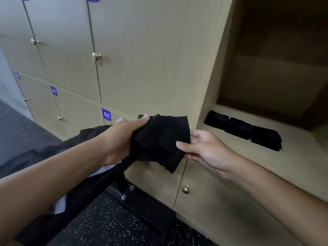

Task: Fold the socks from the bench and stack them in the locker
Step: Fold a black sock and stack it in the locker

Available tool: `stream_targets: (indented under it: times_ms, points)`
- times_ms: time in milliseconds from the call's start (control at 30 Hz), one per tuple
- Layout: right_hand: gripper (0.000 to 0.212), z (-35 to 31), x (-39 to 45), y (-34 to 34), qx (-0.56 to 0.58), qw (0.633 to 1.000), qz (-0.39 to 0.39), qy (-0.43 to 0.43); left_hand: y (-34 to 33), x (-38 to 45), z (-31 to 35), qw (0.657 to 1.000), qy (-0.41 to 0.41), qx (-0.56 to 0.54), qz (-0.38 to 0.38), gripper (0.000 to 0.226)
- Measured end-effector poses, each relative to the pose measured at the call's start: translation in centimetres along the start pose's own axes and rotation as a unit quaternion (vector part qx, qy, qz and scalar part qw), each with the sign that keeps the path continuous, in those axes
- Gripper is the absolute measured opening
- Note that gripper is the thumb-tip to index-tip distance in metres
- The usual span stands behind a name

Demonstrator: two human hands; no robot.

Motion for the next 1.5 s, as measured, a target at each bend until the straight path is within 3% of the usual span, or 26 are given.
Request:
stream_targets:
  times_ms: [200, 300, 500, 633, 800, 1033, 1300, 1400, 1500]
  points:
    - [0.037, 0.4, -1.8, 3.1, -0.057, 0.998, 0.010, -0.004, -3.4, -0.4, -0.3, 0.996, -0.026, 0.048, -0.070, 0.036]
    - [0.034, 0.6, -2.5, 4.8, -0.095, 0.995, 0.022, -0.016, -4.4, -0.2, -0.5, 0.997, -0.027, 0.043, -0.063, 0.034]
    - [0.028, -0.1, -3.2, 9.2, -0.227, 0.966, 0.124, -0.027, -5.0, 1.0, -1.2, 0.991, -0.046, 0.118, -0.034, 0.029]
    - [0.024, -0.7, -3.0, 10.4, -0.193, 0.970, 0.148, -0.013, -5.5, 1.1, -0.9, 0.976, -0.101, 0.192, -0.033, 0.022]
    - [0.023, -0.5, -2.1, 9.4, -0.171, 0.975, 0.144, 0.007, -7.8, 0.0, -1.7, 0.974, -0.080, 0.182, -0.113, 0.027]
    - [0.023, -0.5, -0.9, 7.8, -0.154, 0.978, 0.139, 0.027, -9.3, -0.5, -2.1, 0.966, -0.086, 0.196, -0.149, 0.030]
    - [0.031, -0.4, -0.7, 9.8, -0.171, 0.962, 0.212, 0.020, -9.1, 1.0, -2.8, 0.984, -0.025, 0.132, -0.119, 0.027]
    - [0.039, 0.6, -1.0, 10.0, -0.159, 0.971, 0.178, -0.024, -9.2, 1.8, -2.8, 0.991, -0.010, 0.089, -0.098, 0.027]
    - [0.033, 1.3, -1.5, 9.8, -0.117, 0.982, 0.143, -0.037, -9.7, 2.4, -3.1, 0.993, -0.004, 0.063, -0.099, 0.031]
Point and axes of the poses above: each hand's wrist, its own x-axis towards the middle knuckle, its own y-axis out of the back of the hand, z = x × y, the point moved 8 cm from there along x, towards the middle knuckle, and after that the axes turned 9 degrees about z, right-handed, at the moved point
